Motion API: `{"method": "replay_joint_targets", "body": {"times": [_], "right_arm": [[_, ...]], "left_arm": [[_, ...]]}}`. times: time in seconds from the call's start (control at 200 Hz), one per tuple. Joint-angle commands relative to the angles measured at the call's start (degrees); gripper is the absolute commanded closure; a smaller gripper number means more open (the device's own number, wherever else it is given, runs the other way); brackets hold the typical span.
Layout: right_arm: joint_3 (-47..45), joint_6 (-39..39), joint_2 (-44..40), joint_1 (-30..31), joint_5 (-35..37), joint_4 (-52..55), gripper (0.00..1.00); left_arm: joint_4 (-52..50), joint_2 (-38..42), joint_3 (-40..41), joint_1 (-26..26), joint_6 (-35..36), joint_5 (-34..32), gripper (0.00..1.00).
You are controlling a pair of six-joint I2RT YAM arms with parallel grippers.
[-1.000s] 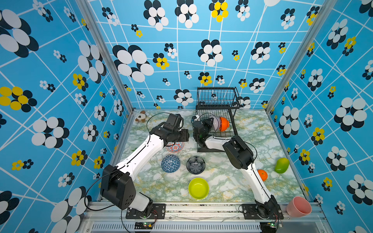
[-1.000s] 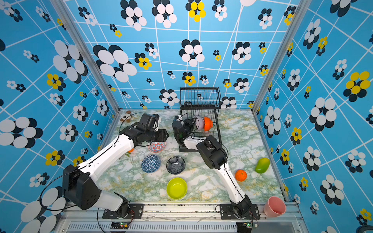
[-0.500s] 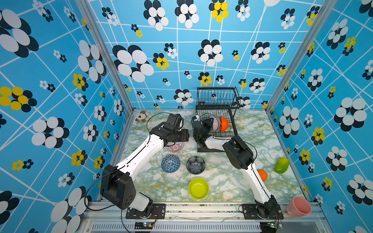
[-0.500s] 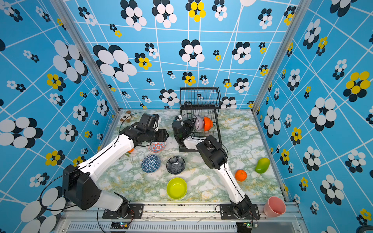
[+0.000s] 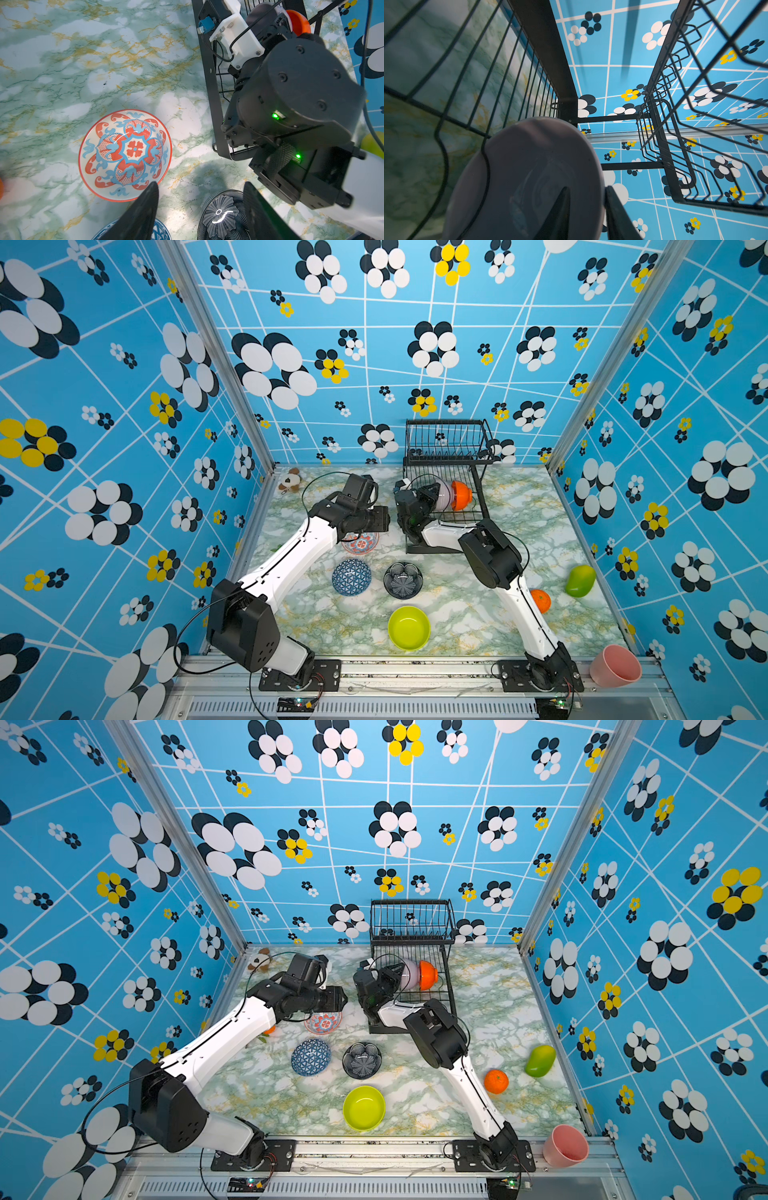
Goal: Load bowls into a dish rack
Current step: Place the bowl in the dish rack.
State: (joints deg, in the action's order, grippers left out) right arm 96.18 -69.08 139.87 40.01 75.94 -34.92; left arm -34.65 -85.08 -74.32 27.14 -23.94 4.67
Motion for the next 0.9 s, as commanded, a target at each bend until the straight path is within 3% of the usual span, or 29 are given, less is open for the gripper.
{"method": "replay_joint_targets", "body": {"times": [0.0, 0.895], "right_arm": [[0.32, 4.03, -2.36, 0.33, 0.06, 3.72, 0.68], [0.19, 19.23, -7.95, 1.47, -1.81, 19.28, 0.44]], "left_arm": [[0.03, -0.2, 0.6, 0.37, 0.55, -0.56, 0.33], [-0.24, 0.54, 0.58, 0.44, 0.95, -2.05, 0.33]]}}
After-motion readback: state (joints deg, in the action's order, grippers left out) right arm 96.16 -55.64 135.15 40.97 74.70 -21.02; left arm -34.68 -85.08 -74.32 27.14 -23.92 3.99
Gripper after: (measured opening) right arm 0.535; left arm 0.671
